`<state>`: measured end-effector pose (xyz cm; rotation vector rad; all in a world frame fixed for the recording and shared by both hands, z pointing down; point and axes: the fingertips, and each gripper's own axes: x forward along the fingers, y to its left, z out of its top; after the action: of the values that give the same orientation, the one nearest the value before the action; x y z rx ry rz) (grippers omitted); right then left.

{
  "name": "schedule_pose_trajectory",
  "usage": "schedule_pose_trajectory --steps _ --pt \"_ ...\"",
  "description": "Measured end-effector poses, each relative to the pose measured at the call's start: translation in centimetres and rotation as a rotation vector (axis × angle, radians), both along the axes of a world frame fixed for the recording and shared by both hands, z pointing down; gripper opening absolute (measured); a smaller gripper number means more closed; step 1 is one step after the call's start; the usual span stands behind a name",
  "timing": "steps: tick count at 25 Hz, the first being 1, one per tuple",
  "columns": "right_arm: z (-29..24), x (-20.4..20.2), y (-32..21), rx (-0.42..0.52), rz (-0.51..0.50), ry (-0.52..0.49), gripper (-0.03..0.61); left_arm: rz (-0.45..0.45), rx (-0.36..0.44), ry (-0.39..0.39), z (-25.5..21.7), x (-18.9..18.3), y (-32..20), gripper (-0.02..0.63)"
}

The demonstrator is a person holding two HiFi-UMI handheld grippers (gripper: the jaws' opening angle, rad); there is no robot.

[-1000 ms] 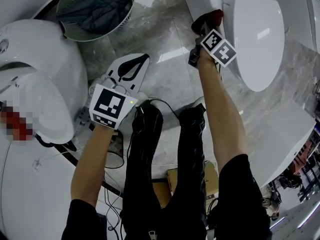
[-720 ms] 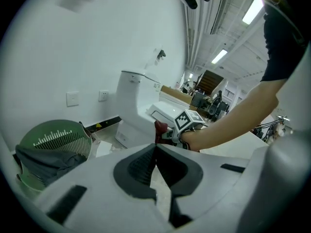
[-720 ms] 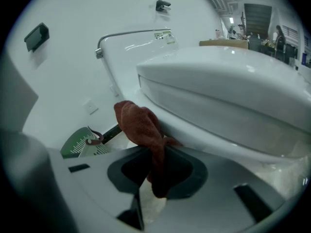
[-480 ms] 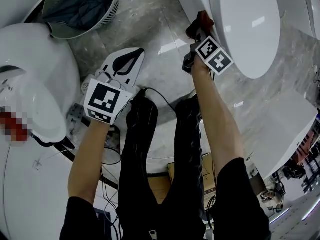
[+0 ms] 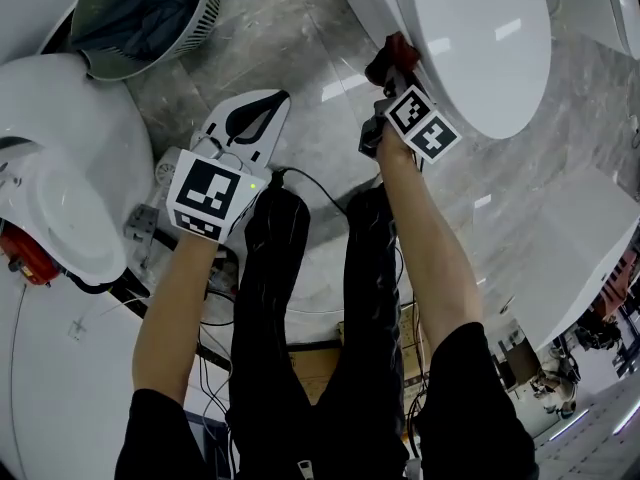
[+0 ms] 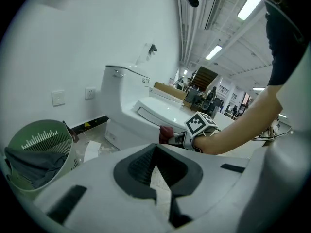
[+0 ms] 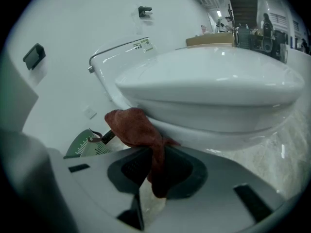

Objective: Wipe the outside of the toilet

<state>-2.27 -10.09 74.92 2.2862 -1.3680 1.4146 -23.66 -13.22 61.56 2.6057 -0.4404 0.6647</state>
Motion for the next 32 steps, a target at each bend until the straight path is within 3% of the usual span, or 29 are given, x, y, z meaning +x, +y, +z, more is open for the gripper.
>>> schedule_pose_trajectory --steps 15,32 --pt "-0.3 4.7 9.1 -0.032 -0.023 -0.01 0.075 0.054 -0.003 0.012 -0.6 6.9 4.1 -0.002" --pt "-0.1 13.2 17.8 -0.1 -0.002 -0.009 0.074 0.125 -0.017 0.012 -1.2 15.6 9.7 -0.002"
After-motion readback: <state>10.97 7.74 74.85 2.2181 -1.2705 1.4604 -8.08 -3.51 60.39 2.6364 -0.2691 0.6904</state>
